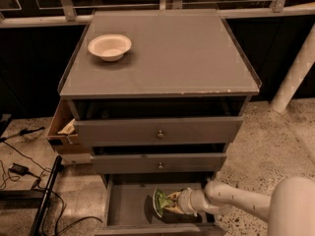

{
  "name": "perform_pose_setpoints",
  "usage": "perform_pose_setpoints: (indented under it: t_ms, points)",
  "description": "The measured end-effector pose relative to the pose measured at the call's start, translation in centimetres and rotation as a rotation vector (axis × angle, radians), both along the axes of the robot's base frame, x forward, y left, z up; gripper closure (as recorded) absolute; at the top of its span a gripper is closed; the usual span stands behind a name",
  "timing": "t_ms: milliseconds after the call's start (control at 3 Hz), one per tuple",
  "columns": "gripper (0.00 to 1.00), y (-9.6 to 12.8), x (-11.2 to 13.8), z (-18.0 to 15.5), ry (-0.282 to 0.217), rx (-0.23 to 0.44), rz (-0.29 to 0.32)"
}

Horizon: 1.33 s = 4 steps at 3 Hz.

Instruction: Pick green jalapeno chip bag from bottom drawer and place on counter

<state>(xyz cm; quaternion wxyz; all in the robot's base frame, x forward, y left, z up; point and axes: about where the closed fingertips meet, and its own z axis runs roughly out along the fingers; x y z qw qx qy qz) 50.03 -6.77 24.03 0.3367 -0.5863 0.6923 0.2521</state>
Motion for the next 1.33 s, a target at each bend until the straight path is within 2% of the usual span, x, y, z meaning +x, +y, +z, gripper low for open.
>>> perform_pose_setpoints:
  t_ms: [333, 667, 1000, 1333]
  points:
    - [1.0, -0.8, -0.1, 6.3, -0.05, -0.005, -0.042]
    - [1.0, -0.2, -0.4, 14.0, -0.098, -0.024, -0.046]
    - [1.0, -1.0, 1.1, 18.4, -0.167, -0.063, -0.035]
    - [1.0, -0.9, 1.0, 18.7, -0.167, -0.062, -0.035]
